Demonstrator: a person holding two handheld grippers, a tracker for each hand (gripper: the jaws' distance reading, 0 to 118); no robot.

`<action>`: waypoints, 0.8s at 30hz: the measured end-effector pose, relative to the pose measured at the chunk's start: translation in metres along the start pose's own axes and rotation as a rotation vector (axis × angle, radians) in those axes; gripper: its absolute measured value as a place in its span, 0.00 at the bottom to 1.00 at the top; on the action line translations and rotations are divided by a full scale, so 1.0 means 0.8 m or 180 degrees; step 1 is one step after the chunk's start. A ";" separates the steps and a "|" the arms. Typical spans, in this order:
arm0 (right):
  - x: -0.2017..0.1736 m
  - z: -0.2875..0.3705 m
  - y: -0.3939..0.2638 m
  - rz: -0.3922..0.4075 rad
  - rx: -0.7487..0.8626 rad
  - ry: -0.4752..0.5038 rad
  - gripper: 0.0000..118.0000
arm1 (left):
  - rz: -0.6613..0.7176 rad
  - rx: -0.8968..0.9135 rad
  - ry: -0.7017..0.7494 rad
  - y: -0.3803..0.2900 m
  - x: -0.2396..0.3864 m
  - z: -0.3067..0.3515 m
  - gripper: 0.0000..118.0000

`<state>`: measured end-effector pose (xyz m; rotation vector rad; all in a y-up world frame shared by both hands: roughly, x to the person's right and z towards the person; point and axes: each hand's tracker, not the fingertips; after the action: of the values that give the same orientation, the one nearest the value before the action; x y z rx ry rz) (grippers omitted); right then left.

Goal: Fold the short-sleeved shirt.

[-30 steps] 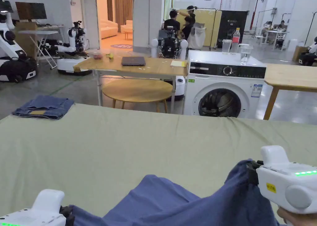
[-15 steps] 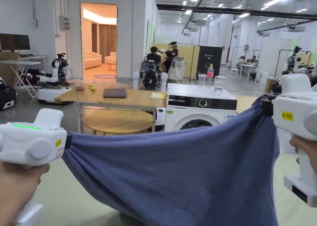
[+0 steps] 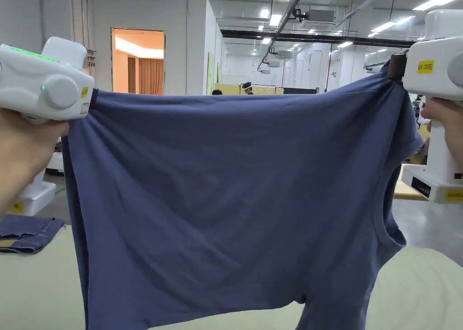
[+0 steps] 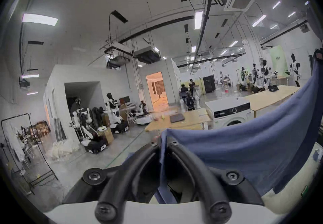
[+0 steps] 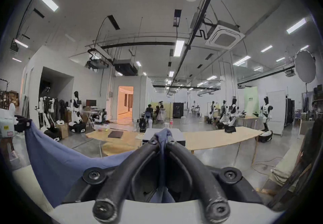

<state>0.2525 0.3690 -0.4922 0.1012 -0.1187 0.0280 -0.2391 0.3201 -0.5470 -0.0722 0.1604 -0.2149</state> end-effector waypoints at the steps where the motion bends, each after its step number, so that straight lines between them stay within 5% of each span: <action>1: -0.002 -0.002 -0.003 0.0014 0.0000 -0.0005 0.00 | -0.0002 0.0017 0.0002 0.001 -0.001 0.001 0.00; 12: 0.019 0.025 -0.157 -0.0171 -0.0294 -0.0078 0.00 | 0.0220 -0.0481 -0.0233 -0.176 0.033 0.008 0.00; 24: 0.053 0.267 -0.294 0.0081 -0.0634 0.0118 0.00 | 0.0373 -0.0825 -0.0807 -0.335 0.032 0.198 0.00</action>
<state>0.2773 0.1141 -0.2995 -0.0998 -0.0853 0.0433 -0.2436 0.0622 -0.3711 -0.3453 -0.0611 -0.0656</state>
